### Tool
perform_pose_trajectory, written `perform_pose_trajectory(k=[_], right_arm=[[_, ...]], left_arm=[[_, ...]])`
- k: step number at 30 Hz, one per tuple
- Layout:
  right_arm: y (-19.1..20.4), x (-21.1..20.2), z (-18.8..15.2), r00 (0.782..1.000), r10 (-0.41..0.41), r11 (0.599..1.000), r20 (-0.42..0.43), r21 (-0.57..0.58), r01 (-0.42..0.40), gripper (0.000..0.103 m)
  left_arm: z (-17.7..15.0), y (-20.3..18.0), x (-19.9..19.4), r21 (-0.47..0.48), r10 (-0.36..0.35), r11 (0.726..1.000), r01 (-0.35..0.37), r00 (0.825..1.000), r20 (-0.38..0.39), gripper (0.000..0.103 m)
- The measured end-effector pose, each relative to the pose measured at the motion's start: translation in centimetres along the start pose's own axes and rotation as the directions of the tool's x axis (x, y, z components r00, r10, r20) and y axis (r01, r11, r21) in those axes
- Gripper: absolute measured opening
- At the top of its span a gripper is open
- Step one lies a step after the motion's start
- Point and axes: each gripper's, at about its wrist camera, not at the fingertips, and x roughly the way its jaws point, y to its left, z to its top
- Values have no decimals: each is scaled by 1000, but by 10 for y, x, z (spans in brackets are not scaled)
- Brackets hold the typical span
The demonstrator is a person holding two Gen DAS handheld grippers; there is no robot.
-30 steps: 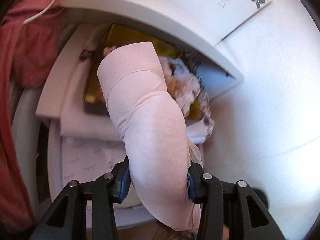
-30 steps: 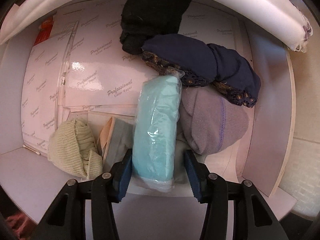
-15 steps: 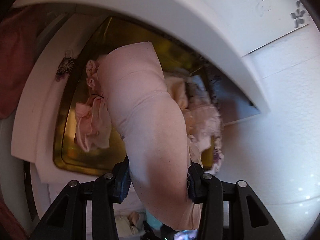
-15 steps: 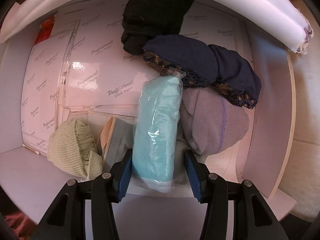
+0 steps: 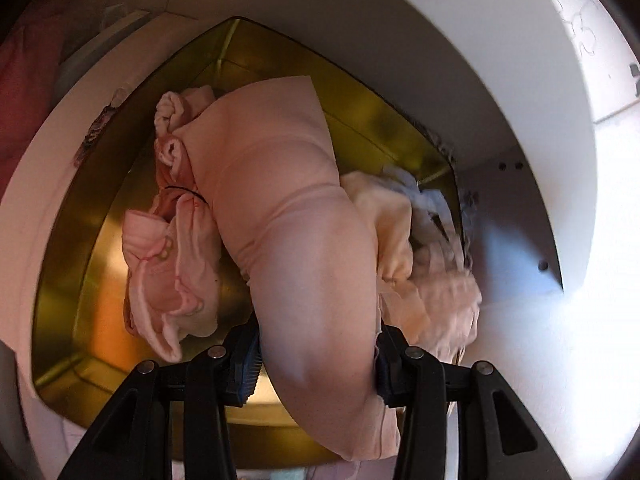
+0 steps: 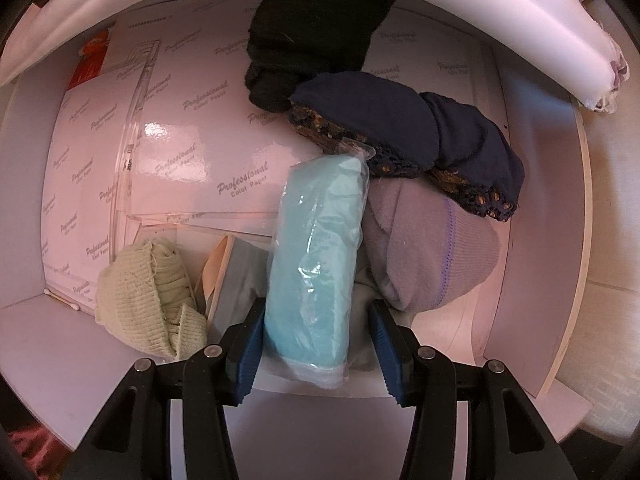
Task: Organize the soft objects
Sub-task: 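Lift the beige tights with the left gripper over the gold tray, then lower the beige tights into the tray and open the left gripper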
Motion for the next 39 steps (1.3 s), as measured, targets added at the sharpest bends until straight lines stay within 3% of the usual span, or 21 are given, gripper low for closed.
perform_pose_trajectory(k=[5,7,11,21,24,27,34,39], right_arm=[[0,0,0,1000,1,1000,0,2,-1,52],[0,0,0,1000,0,1000,0,2,0,52],[1,0,1,1000,-2,1000,1,3,2,52],[4,0,-1,1000,-9,1000,7,0,9,52],[4,-1,-2,1000,-10,1000,7,1,10,52],[4,-1,-2,1000,-12,1000,7,1,12,52],[4,-2,-1,1000,-9,1000,5,6,9,52],[3,-2,-1,1000,-10,1000,6,5,10,52]], left_arm=[[14,-2,12,-6,31,999,-31,999,-6,47],[15,-1,12,8,37,999,-36,999,-13,54],[10,11,6,5,32,999,-32,999,-31,58],[-18,18,-43,69,96,992,-103,991,95,59],[-29,12,-58,108,135,983,-149,983,123,56],[-38,2,-55,166,152,972,-165,984,89,39],[-30,-7,-21,147,233,960,-238,971,50,38],[-10,-12,-9,150,262,951,-269,963,69,38]])
